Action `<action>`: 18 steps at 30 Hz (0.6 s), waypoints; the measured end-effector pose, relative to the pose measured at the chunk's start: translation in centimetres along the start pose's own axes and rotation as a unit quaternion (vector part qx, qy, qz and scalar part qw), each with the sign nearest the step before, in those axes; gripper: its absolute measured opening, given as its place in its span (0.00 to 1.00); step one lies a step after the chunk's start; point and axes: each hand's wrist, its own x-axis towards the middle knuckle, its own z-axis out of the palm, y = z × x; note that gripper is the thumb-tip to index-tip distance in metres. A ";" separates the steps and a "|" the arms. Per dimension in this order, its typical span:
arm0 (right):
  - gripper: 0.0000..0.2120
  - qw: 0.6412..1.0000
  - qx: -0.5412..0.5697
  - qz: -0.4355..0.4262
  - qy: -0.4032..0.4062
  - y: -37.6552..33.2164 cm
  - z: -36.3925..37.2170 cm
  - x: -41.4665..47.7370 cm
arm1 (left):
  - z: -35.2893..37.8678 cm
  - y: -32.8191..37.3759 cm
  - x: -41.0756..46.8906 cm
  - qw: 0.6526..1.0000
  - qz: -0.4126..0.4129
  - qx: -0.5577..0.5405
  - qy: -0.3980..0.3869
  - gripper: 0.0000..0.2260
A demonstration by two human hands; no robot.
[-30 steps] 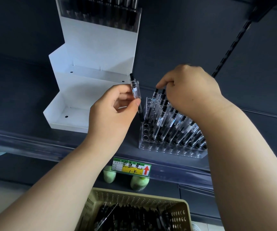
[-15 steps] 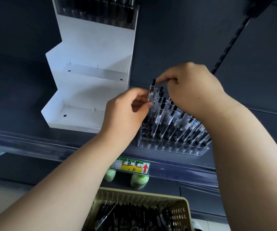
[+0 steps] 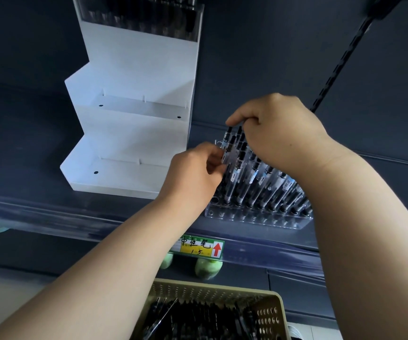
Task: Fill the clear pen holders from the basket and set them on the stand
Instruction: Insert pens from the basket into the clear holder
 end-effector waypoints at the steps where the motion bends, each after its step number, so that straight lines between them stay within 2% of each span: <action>1: 0.20 1.000 0.000 0.000 0.001 0.0 0.0 0.0 | 0.0 0.0 0.0 1.000 -0.002 0.002 -0.002 0.07; 10: 0.19 0.999 -0.025 -0.044 0.005 -1.0 -0.2 -0.7 | -0.4 -0.3 -0.5 0.997 -0.016 0.055 -0.048 0.09; 14: 0.18 0.995 -0.058 -0.085 0.015 -1.9 -0.5 -1.9 | -1.1 0.1 -1.3 0.995 0.013 0.087 -0.037 0.13; 18: 0.17 0.990 -0.084 -0.115 0.024 -2.4 -0.7 -4.0 | -1.7 0.2 -3.3 0.988 0.063 0.137 -0.032 0.10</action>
